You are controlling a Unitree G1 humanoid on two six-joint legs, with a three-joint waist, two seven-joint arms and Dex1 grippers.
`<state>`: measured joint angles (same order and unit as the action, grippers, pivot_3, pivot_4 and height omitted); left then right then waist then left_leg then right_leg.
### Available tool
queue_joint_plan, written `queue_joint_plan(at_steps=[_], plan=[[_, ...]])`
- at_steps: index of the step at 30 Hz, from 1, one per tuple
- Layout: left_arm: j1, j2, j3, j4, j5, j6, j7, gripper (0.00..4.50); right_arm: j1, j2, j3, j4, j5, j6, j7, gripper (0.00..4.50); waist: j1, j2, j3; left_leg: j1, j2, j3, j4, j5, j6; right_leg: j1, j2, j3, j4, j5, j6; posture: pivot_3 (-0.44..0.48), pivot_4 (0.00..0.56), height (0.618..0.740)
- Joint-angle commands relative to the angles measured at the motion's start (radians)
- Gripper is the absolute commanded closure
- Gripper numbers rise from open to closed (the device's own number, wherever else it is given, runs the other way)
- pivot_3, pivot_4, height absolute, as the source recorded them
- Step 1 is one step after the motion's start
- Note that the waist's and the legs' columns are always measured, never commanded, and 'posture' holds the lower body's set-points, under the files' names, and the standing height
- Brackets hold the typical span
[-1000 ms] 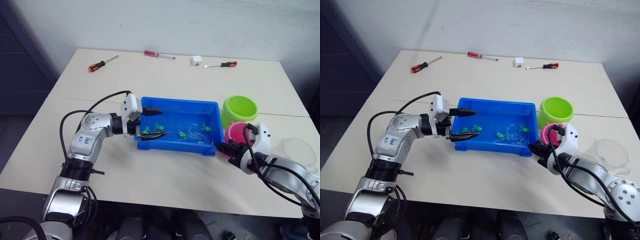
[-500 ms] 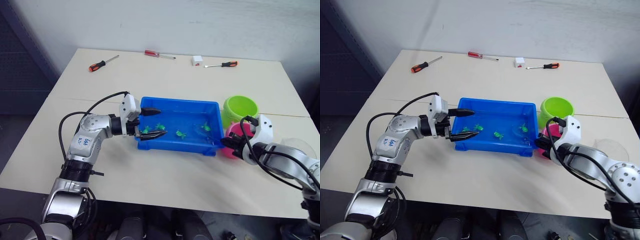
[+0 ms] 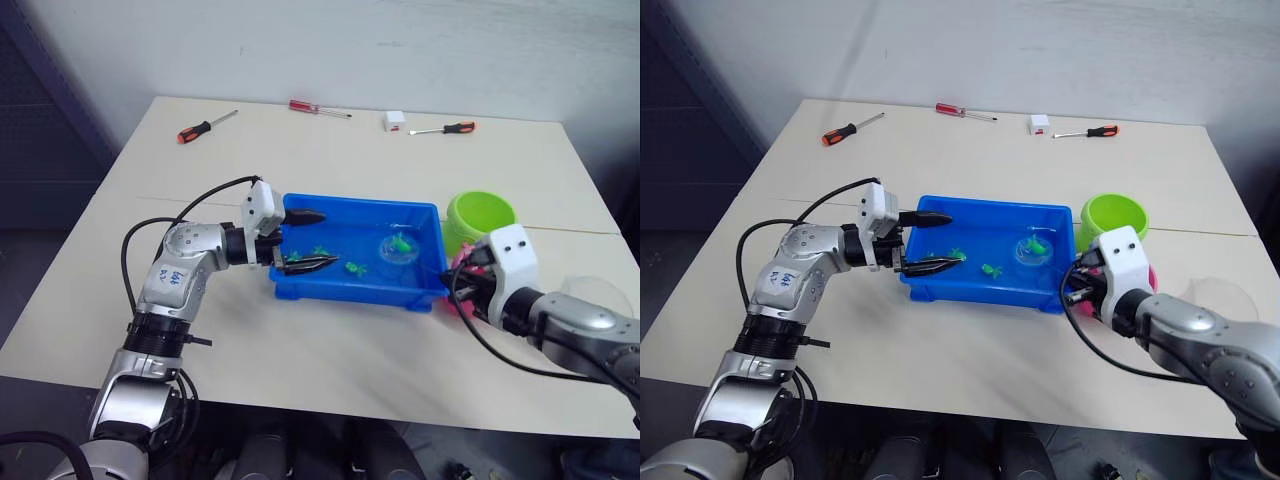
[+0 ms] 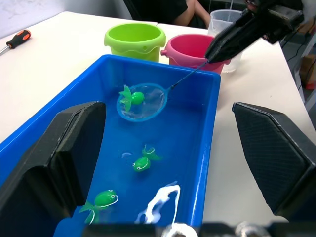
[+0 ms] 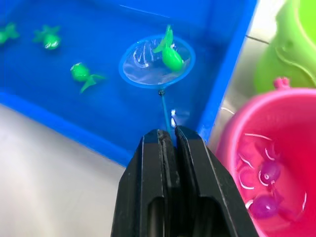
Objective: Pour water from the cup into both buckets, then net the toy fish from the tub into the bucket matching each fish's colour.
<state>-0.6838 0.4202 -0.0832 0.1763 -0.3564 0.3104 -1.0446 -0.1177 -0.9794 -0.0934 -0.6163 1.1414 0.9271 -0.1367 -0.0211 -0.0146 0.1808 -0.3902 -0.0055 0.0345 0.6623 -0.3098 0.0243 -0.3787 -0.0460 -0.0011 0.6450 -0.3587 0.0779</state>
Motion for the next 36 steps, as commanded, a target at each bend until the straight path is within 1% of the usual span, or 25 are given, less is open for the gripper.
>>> queue_joint_plan(at_steps=[1, 6, 10, 12, 16, 21, 24, 28, 31, 33, 36], plan=[[-0.039, -0.026, 0.026, -0.013, -0.061, 0.039, -0.016, 0.07, 0.051, -0.004, -0.071, -0.077, -0.101, -0.057, 0.08, 4.5, 0.006, 0.0, 0.0, 0.0, 0.0, 0.0, 0.0, 0.0, 0.0, 0.0, 0.0, 0.0, 0.0, 0.0, 0.0, 0.0, 0.15, 0.74], [-0.067, -0.047, 0.004, 0.014, -0.051, 0.033, -0.033, 0.07, 0.11, 0.035, -0.144, -0.125, -0.163, -0.077, 0.11, 4.5, 0.017, 0.0, 0.0, 0.001, 0.0, 0.0, 0.0, 0.0, -0.001, 0.0, 0.0, 0.0, 0.001, 0.0, 0.0, 0.0, 0.15, 0.74], [-0.102, -0.075, 0.007, 0.044, -0.055, 0.036, -0.036, 0.07, 0.174, 0.059, -0.243, -0.181, -0.189, -0.083, 0.136, 4.5, 0.021, 0.0, 0.0, 0.0, 0.0, 0.0, 0.0, 0.0, -0.001, 0.0, 0.0, 0.0, 0.001, 0.0, 0.0, 0.0, 0.15, 0.74], [-0.12, -0.093, 0.006, 0.061, -0.053, 0.036, -0.032, 0.07, 0.21, 0.043, -0.306, -0.195, -0.255, -0.083, 0.141, 4.5, 0.021, 0.0, 0.0, 0.0, 0.0, 0.0, 0.001, 0.0, -0.001, 0.0, 0.0, 0.0, 0.001, 0.0, 0.0, 0.0, 0.15, 0.74], [-0.15, -0.119, 0.002, 0.085, -0.05, 0.035, -0.035, 0.07, 0.234, 0.019, -0.377, -0.174, -0.348, -0.089, 0.197, 4.5, 0.022, 0.0, 0.0, 0.001, -0.001, 0.001, 0.001, 0.0, -0.001, 0.001, 0.0, 0.0, 0.001, 0.0, 0.001, 0.0, 0.15, 0.74], [-0.174, -0.126, 0.007, 0.113, -0.039, 0.019, -0.038, 0.07, 0.219, -0.014, -0.4, -0.07, -0.481, -0.123, 0.288, 4.5, 0.018, 0.0, 0.0, 0.002, -0.001, 0.002, 0.001, 0.0, -0.001, 0.001, 0.001, 0.002, 0.002, 0.0, 0.001, 0.0, 0.15, 0.74], [-0.174, -0.121, 0.012, 0.109, -0.037, 0.019, -0.034, 0.07, 0.191, -0.083, -0.341, 0.024, -0.629, -0.207, 0.351, 4.5, 0.019, 0.0, 0.0, 0.002, -0.001, 0.002, 0.001, 0.001, -0.001, 0.0, 0.001, 0.002, 0.003, 0.0, 0.001, 0.0, 0.15, 0.74], [-0.161, -0.112, 0.016, 0.09, -0.034, 0.023, -0.027, 0.07, 0.113, -0.154, -0.211, 0.17, -0.816, -0.323, 0.4, 4.5, 0.019, 0.0, 0.0, 0.003, -0.001, 0.002, 0.002, 0.001, -0.001, 0.0, 0.001, 0.002, 0.003, 0.0, 0.001, 0.0, 0.15, 0.74], [-0.144, -0.1, 0.023, 0.063, -0.037, 0.033, -0.016, 0.07, 0.067, -0.221, -0.106, 0.266, -0.987, -0.461, 0.443, 4.5, 0.019, 0.0, 0.0, 0.003, -0.001, 0.003, 0.002, 0.001, -0.001, 0.0, 0.001, 0.003, 0.003, 0.0, 0.001, 0.0, 0.15, 0.74], [-0.135, -0.09, 0.027, 0.052, -0.038, 0.037, -0.009, 0.07, 0.079, -0.298, -0.038, 0.319, -1.138, -0.586, 0.468, 4.5, 0.019, 0.001, 0.0, 0.002, -0.001, 0.003, 0.002, 0.001, -0.001, -0.001, 0.001, 0.003, 0.003, 0.0, 0.001, 0.0, 0.15, 0.74], [-0.124, -0.078, 0.03, 0.041, -0.042, 0.039, -0.003, 0.07, 0.111, -0.381, -0.002, 0.391, -1.319, -0.727, 0.465, 4.5, 0.02, 0.001, -0.001, 0.002, -0.001, 0.003, 0.002, 0.001, -0.001, -0.001, 0.001, 0.003, 0.003, 0.0, 0.001, 0.0, 0.15, 0.74]])
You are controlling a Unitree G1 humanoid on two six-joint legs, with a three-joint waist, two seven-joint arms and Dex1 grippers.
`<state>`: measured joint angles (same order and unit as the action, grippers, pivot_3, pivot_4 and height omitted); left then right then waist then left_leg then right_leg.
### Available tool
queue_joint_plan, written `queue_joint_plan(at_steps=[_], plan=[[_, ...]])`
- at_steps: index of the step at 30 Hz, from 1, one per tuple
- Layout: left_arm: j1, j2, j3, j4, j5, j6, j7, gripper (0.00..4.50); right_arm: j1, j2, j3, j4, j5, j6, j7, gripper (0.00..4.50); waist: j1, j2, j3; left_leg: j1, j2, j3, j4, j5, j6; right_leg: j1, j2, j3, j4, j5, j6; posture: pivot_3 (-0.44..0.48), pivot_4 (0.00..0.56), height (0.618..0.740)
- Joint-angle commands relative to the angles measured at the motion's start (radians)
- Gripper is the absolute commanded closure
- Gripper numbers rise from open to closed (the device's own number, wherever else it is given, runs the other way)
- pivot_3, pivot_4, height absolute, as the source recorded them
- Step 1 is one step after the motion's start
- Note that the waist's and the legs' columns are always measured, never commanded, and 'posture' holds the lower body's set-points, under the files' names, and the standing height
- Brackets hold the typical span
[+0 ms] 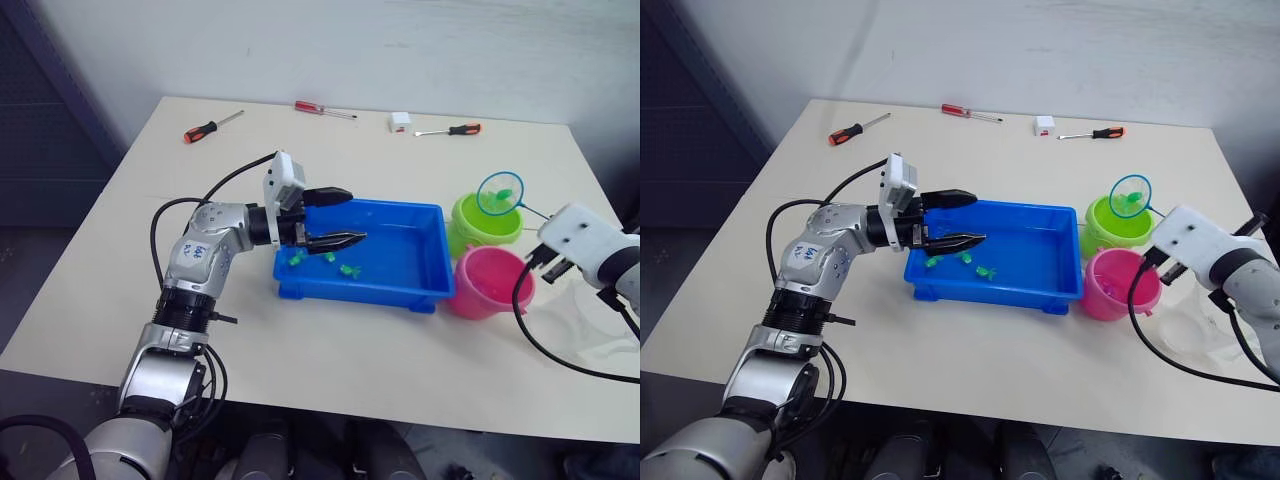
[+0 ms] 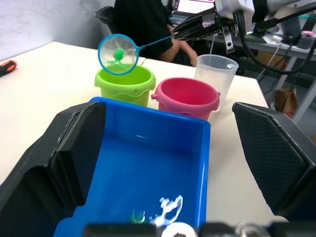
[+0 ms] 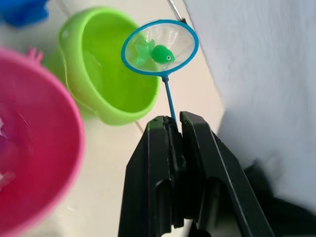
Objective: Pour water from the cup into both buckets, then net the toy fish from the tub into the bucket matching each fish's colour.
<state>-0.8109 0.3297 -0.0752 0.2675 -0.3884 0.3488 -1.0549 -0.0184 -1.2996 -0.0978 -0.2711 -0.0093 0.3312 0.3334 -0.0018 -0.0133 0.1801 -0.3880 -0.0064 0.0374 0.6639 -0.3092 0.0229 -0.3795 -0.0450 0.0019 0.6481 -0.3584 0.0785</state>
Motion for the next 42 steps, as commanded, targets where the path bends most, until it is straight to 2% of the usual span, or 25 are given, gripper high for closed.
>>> queue_joint_plan(at_steps=[1, 6, 9, 13, 18, 23, 27, 30, 35, 42], plan=[[0.005, 0.015, 0.023, -0.054, -0.012, 0.003, 0.009, 0.07, 0.017, -0.088, -0.003, 0.063, -0.227, -0.173, -0.02, 4.5, 0.002, 0.0, 0.0, 0.0, 0.0, 0.0, 0.0, 0.0, 0.0, 0.0, 0.0, 0.0, 0.0, 0.0, 0.0, 0.0, 0.15, 0.74], [0.004, 0.019, 0.025, -0.054, -0.011, 0.005, 0.013, 0.07, 0.043, -0.124, -0.075, 0.105, -0.358, -0.31, -0.01, 4.5, 0.001, 0.0, 0.0, 0.0, 0.0, 0.0, 0.001, 0.0, -0.001, 0.0, 0.0, 0.0, 0.001, 0.0, 0.0, 0.0, 0.15, 0.74], [0.001, 0.015, 0.022, -0.049, -0.01, 0.003, 0.012, 0.07, 0.074, -0.116, -0.088, 0.105, -0.392, -0.386, 0.033, 4.5, 0.001, 0.0, 0.0, 0.0, 0.0, 0.0, 0.001, 0.001, -0.001, 0.0, 0.0, 0.0, 0.002, 0.0, 0.0, 0.0, 0.15, 0.74], [-0.002, 0.008, 0.003, -0.041, 0.005, -0.014, 0.001, 0.07, 0.073, -0.08, -0.161, 0.143, -0.446, -0.404, 0.007, 4.5, 0.0, 0.001, 0.0, 0.001, 0.0, 0.001, 0.002, 0.001, -0.001, 0.0, 0.0, 0.0, 0.003, 0.0, 0.0, 0.0, 0.15, 0.74], [-0.009, 0.007, 0.008, -0.029, 0.003, -0.018, -0.002, 0.07, 0.087, -0.057, -0.151, 0.141, -0.489, -0.481, 0.034, 4.5, -0.001, 0.001, 0.0, 0.002, 0.0, 0.001, 0.003, 0.001, -0.002, 0.0, 0.0, 0.001, 0.005, 0.0, 0.0, 0.0, 0.15, 0.74], [-0.006, 0.014, 0.008, -0.027, 0.004, -0.021, -0.009, 0.07, 0.015, 0.054, -0.224, 0.154, -0.342, -0.401, 0.101, 4.5, -0.001, 0.001, 0.0, 0.002, 0.0, 0.001, 0.004, 0.001, -0.002, 0.0, 0.001, 0.001, 0.006, 0.0, 0.0, 0.0, 0.15, 0.74], [0.022, 0.071, -0.007, -0.023, 0.025, -0.027, -0.059, 0.07, -0.068, 0.208, -0.293, -0.01, -0.049, -0.13, 0.248, 4.5, -0.003, 0.001, -0.001, 0.002, 0.0, 0.001, 0.004, 0.001, -0.003, 0.0, 0.001, 0.001, 0.008, 0.0, 0.0, 0.0, 0.15, 0.74], [0.05, 0.151, -0.014, -0.011, 0.05, -0.039, -0.112, 0.07, -0.117, 0.211, -0.268, -0.134, 0.102, 0.0, 0.378, 4.5, -0.009, 0.004, -0.002, 0.003, 0.0, 0.001, 0.004, 0.002, -0.003, 0.0, 0.001, 0.002, 0.009, 0.0, 0.0, 0.0, 0.15, 0.74], [0.127, 0.279, -0.011, -0.033, 0.085, -0.051, -0.167, 0.07, -0.152, 0.244, -0.121, -0.232, 0.14, 0.101, 0.427, 4.5, -0.01, 0.004, -0.002, 0.003, 0.0, 0.0, 0.004, 0.002, -0.003, 0.0, 0.001, 0.001, 0.009, 0.0, -0.001, 0.0, 0.15, 0.74], [0.191, 0.365, 0.032, -0.125, 0.06, 0.012, -0.161, 0.07, -0.151, 0.281, -0.042, -0.288, 0.117, 0.157, 0.417, 4.5, 0.002, 0.003, -0.002, 0.0, 0.0, 0.0, 0.004, 0.0, -0.001, -0.002, -0.001, 0.001, 0.008, 0.0, -0.001, 0.0, 0.15, 0.74]])
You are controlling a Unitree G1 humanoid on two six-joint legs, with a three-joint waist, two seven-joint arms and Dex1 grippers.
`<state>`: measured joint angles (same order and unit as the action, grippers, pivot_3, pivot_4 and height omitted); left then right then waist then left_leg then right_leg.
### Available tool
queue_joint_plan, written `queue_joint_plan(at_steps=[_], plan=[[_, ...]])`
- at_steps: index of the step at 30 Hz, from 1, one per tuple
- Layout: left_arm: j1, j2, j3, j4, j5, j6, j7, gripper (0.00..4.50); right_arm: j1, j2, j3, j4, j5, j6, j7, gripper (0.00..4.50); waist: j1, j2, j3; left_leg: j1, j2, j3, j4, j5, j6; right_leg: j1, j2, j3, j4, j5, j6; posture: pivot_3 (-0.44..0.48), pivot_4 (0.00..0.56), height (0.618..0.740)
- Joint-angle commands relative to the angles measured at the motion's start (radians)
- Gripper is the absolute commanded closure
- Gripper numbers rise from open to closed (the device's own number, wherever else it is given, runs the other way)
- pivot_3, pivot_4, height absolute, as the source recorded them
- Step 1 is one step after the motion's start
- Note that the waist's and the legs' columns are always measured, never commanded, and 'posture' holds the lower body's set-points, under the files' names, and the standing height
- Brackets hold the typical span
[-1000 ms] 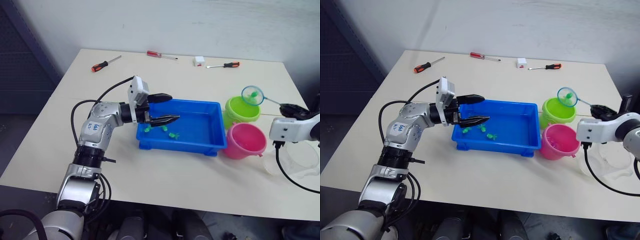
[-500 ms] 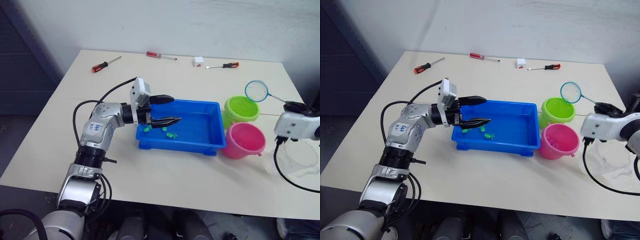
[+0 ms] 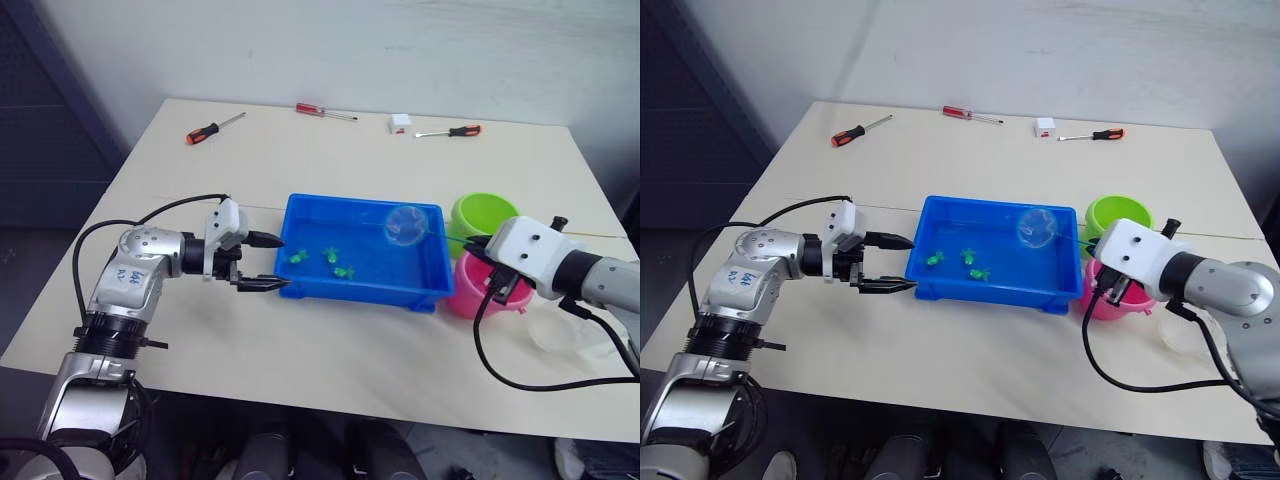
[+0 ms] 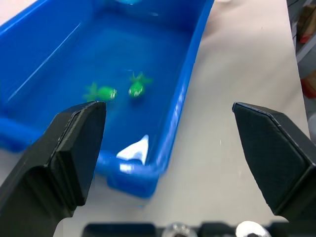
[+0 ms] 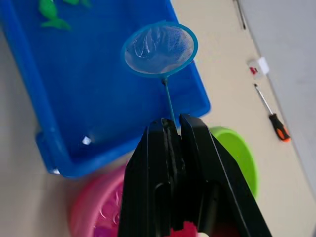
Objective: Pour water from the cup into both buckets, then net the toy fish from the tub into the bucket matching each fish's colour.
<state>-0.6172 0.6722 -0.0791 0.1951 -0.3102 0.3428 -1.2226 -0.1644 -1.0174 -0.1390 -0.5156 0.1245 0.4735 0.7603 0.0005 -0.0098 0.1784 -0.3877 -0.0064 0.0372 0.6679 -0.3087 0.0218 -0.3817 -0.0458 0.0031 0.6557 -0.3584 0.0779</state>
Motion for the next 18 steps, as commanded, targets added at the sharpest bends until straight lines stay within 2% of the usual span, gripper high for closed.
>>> queue_joint_plan(at_steps=[1, 6, 11, 18], plan=[[-0.003, 0.028, 0.039, -0.056, -0.02, 0.026, 0.009, 0.07, -0.003, -0.002, 0.013, -0.046, -0.025, 0.013, -0.008, 4.5, 0.0, 0.0, 0.0, 0.0, 0.0, 0.0, 0.0, 0.0, 0.0, 0.0, 0.0, 0.0, 0.0, 0.0, 0.0, 0.0, 0.15, 0.74], [0.01, 0.066, 0.044, -0.069, -0.015, 0.059, -0.003, 0.07, 0.004, 0.007, 0.091, -0.035, -0.07, -0.009, -0.005, 4.5, -0.006, 0.0, 0.0, 0.0, 0.0, 0.0, 0.0, 0.0, 0.0, -0.001, 0.0, 0.0, 0.001, 0.0, 0.0, 0.0, 0.15, 0.74], [0.027, 0.099, 0.068, -0.095, -0.039, 0.087, -0.009, 0.07, -0.012, 0.046, 0.107, -0.048, -0.07, 0.021, -0.016, 4.5, -0.01, 0.0, 0.0, 0.0, 0.0, 0.0, 0.0, 0.0, -0.001, -0.002, 0.0, 0.001, 0.003, 0.0, 0.0, 0.0, 0.15, 0.74], [0.021, 0.084, 0.063, -0.113, -0.038, 0.102, 0.02, 0.07, -0.049, 0.061, 0.24, 0.027, -0.137, -0.039, 0.017, 4.5, -0.006, 0.0, 0.0, 0.0, 0.0, 0.001, 0.0, 0.0, -0.001, -0.002, 0.0, 0.001, 0.002, 0.0, 0.0, 0.0, 0.15, 0.74]])
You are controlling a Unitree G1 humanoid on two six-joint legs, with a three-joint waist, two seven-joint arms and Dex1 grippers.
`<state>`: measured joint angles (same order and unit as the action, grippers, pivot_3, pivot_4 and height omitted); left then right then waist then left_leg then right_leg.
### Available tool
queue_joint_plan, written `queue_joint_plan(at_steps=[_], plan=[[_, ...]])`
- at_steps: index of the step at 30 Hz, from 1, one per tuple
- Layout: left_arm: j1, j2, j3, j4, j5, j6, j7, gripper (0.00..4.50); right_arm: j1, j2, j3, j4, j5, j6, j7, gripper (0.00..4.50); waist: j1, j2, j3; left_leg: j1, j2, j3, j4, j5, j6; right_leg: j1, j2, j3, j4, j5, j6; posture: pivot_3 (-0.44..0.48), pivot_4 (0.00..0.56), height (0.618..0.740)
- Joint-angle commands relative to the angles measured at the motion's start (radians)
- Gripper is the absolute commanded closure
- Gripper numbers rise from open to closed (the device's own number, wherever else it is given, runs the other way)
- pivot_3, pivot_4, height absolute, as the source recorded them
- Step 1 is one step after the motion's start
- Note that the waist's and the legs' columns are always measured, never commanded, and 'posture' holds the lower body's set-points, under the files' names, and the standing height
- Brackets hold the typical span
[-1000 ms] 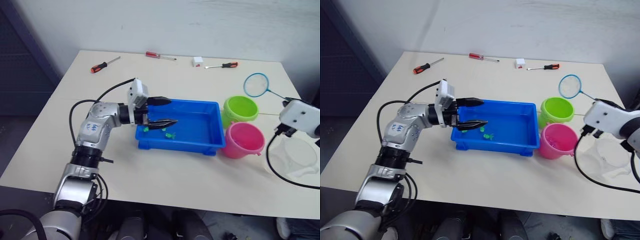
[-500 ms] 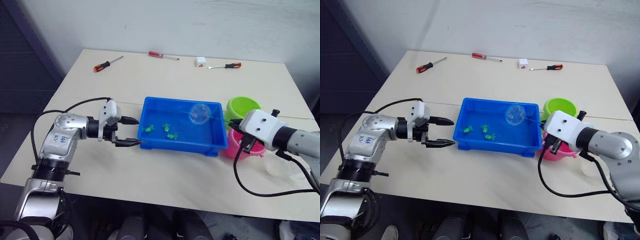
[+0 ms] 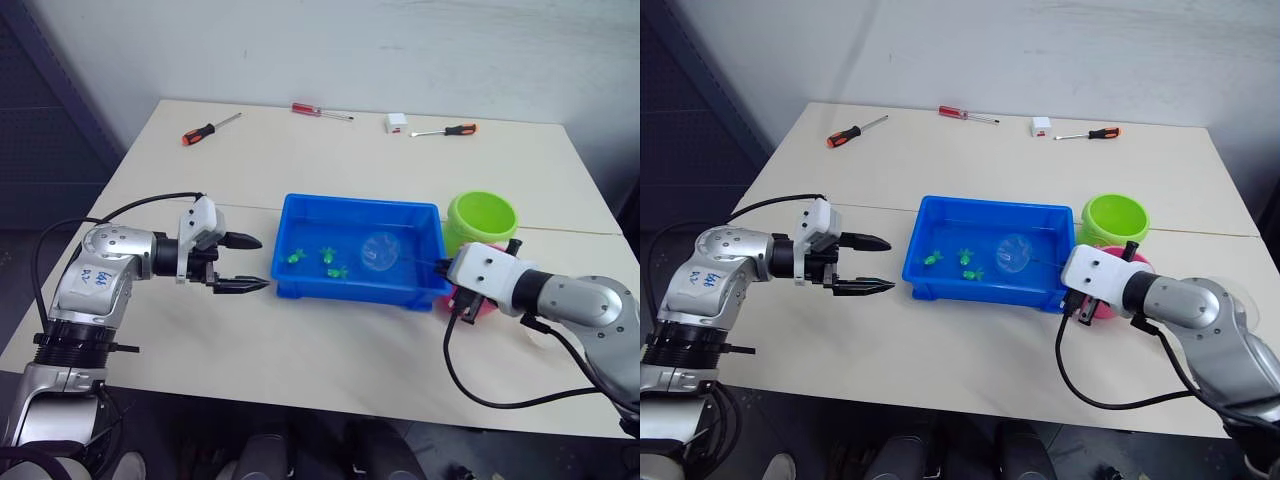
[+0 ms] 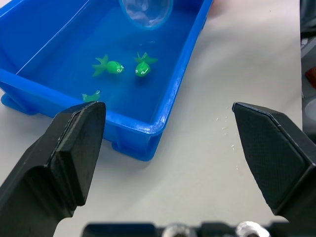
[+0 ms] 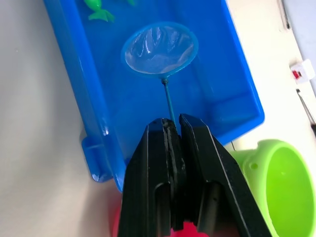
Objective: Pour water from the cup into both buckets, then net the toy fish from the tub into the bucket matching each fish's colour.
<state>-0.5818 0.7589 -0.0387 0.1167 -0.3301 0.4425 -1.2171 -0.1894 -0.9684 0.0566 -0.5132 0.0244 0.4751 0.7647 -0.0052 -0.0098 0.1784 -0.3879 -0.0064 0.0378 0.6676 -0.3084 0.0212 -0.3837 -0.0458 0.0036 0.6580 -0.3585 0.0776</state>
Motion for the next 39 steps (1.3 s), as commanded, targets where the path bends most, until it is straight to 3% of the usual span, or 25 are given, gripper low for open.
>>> queue_joint_plan(at_steps=[1, 11, 19, 30, 39], plan=[[-0.015, -0.005, 0.025, -0.037, -0.019, 0.003, 0.02, 0.07, -0.039, 0.024, 0.063, 0.04, -0.041, -0.045, 0.015, 4.5, 0.0, 0.0, 0.0, 0.0, 0.0, 0.0, 0.0, 0.0, 0.0, 0.0, 0.0, 0.0, 0.0, 0.0, 0.0, 0.0, 0.15, 0.74], [0.037, 0.004, 0.057, -0.099, -0.037, 0.026, 0.061, 0.07, -0.16, 0.106, 0.189, 0.134, -0.091, -0.074, 0.066, 4.5, -0.008, 0.0, 0.0, -0.001, 0.0, 0.001, 0.0, 0.0, -0.001, -0.003, 0.0, 0.0, 0.002, 0.0, 0.0, 0.0, 0.15, 0.74], [0.058, 0.006, 0.078, -0.123, -0.048, 0.04, 0.089, 0.07, -0.203, 0.149, 0.195, 0.165, -0.059, -0.039, 0.122, 4.5, -0.013, 0.0, 0.0, -0.001, 0.0, 0.001, 0.0, 0.0, -0.001, -0.003, 0.0, 0.0, 0.003, 0.0, 0.0, 0.0, 0.15, 0.74], [0.056, 0.009, 0.075, -0.12, -0.043, 0.038, 0.086, 0.07, -0.417, 0.167, 0.337, 0.439, -0.242, -0.384, 0.198, 4.5, -0.025, 0.0, 0.0, -0.002, 0.0, 0.002, 0.0, 0.002, -0.003, -0.007, 0.0, 0.001, 0.005, 0.0, -0.001, 0.0, 0.15, 0.74], [0.073, 0.012, 0.093, -0.137, -0.048, 0.037, 0.102, 0.07, -0.422, 0.215, 0.296, 0.455, -0.15, -0.349, 0.3, 4.5, -0.023, 0.0, 0.0, -0.003, 0.0, 0.002, 0.0, 0.002, -0.003, -0.007, 0.0, 0.001, 0.006, 0.0, -0.001, 0.0, 0.15, 0.74]])
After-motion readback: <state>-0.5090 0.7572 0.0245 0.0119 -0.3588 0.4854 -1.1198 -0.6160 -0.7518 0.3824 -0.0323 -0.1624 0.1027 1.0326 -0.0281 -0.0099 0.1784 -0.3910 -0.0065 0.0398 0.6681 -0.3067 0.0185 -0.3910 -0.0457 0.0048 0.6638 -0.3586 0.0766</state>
